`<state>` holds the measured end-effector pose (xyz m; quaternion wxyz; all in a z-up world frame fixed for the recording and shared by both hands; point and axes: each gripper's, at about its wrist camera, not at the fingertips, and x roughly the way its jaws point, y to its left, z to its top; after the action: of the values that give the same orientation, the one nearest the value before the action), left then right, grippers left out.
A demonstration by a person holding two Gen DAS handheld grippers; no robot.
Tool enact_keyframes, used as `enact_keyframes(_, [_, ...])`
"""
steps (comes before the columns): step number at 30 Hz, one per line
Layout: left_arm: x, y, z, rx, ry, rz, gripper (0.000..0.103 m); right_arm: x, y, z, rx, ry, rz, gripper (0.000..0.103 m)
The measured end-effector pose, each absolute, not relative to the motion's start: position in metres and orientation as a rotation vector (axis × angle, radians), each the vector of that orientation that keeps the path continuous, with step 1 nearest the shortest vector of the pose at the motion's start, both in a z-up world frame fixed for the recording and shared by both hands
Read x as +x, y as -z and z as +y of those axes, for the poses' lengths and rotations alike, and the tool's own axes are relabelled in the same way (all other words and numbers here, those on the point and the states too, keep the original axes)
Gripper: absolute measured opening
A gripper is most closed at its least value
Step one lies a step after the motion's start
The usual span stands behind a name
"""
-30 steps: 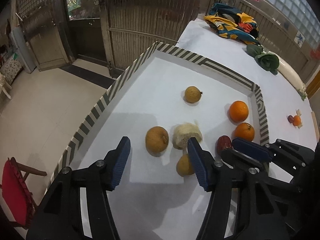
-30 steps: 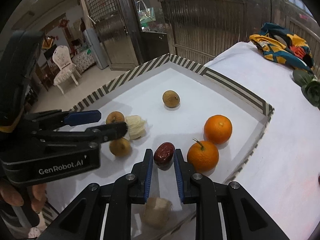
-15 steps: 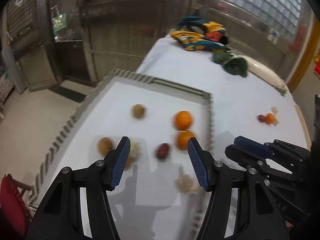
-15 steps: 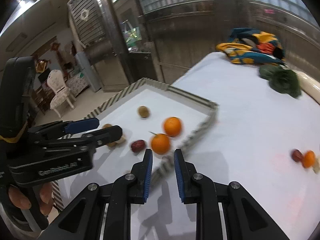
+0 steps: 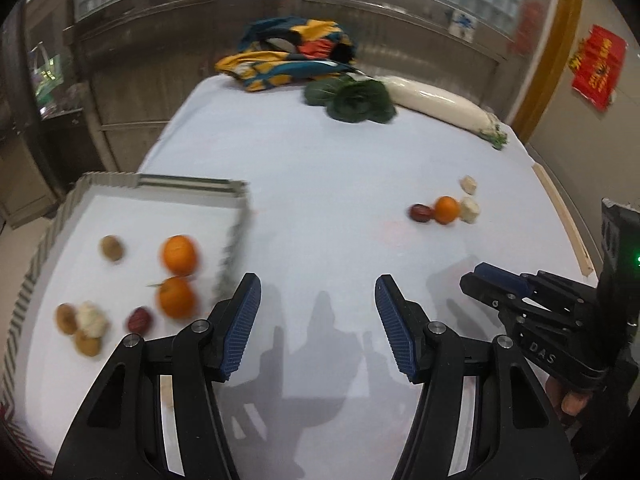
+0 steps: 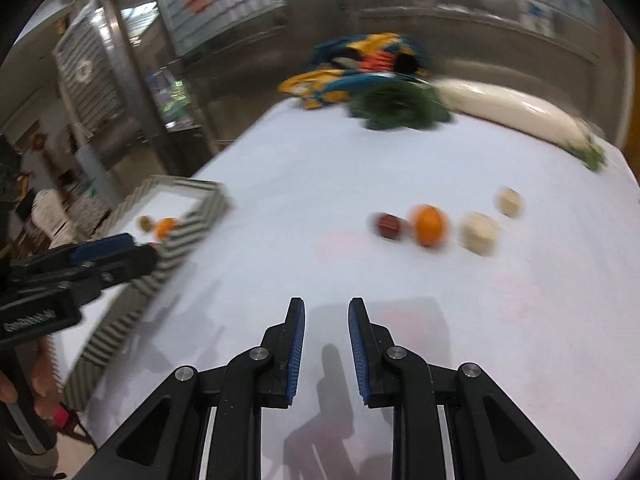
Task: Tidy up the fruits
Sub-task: 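Move both open grippers back toward the remaining produce on the table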
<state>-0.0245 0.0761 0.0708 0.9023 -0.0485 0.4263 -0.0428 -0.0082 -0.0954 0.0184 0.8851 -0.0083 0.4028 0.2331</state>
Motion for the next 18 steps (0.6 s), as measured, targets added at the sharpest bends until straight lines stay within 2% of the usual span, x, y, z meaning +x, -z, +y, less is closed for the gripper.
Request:
enact_keyframes(7, [0.0, -0.058, 0.037, -0.081, 0.133, 0.931, 0.06, 0.022, -0.006, -0.137, 0.008, -0.42, 0.854, 0.021])
enact_keyframes(15, [0.02, -0.047, 0.02, -0.079, 0.142, 0.964, 0.06, 0.071, -0.004, -0.127, -0.027, -0.473, 0.85, 0.021])
enact_keyframes(17, [0.025, -0.045, 0.019, -0.087, 0.14, 0.971, 0.06, 0.082, -0.002, -0.124, -0.048, -0.458, 0.85, 0.024])
enact_keyframes(18, [0.026, -0.044, 0.019, -0.089, 0.14, 0.974, 0.06, 0.085, -0.002, -0.124, -0.052, -0.456, 0.849, 0.029])
